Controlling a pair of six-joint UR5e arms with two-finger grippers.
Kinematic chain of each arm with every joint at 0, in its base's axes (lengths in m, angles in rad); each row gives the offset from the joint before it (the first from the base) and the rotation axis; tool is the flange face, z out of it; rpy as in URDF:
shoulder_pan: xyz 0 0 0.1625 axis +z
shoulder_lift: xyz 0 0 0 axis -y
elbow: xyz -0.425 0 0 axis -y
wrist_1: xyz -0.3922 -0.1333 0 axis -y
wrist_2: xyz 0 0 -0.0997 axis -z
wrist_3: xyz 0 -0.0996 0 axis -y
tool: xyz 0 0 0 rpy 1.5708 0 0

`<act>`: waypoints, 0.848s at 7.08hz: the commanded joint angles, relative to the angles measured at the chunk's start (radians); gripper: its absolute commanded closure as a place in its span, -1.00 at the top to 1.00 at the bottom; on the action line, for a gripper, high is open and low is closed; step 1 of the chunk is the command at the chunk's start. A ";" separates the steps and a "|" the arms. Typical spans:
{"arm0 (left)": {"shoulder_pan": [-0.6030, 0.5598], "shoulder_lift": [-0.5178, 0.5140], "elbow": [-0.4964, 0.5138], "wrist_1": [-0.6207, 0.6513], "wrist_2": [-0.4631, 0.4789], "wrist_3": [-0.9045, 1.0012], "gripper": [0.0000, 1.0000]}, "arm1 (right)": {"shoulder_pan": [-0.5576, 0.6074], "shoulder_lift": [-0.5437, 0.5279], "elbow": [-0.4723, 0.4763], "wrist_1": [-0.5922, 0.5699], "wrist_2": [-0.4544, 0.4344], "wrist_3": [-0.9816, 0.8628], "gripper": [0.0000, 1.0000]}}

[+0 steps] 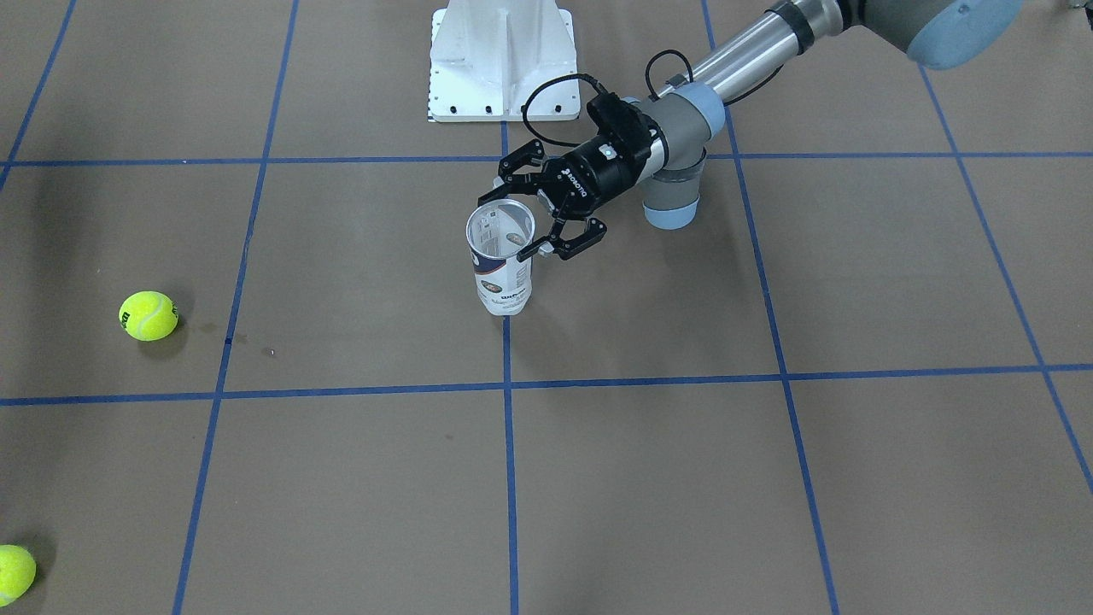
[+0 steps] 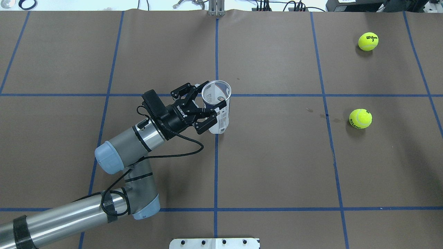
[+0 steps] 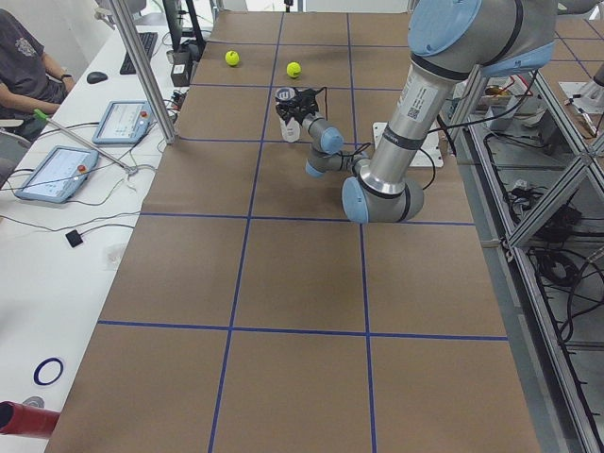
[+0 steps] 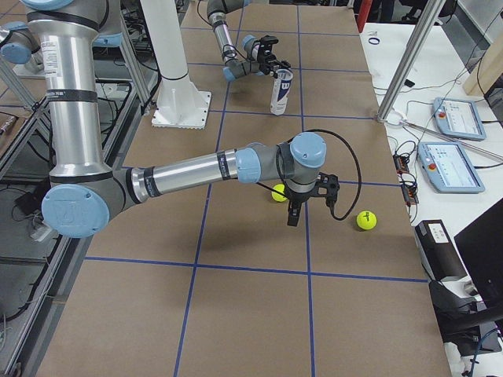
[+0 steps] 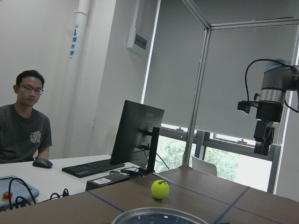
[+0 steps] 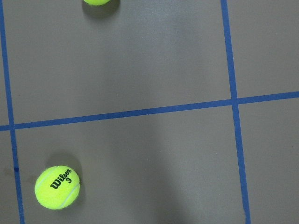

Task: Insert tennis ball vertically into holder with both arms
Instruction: 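Hold the upright can open end up with the left gripper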

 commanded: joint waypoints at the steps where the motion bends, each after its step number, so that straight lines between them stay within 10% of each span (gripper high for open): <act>1: 0.003 -0.003 -0.001 -0.003 0.001 0.007 -0.06 | -0.002 0.001 0.001 0.000 -0.001 0.000 0.99; 6: 0.015 0.008 0.004 -0.008 -0.001 0.012 0.22 | -0.012 0.011 0.001 0.002 0.014 0.000 1.00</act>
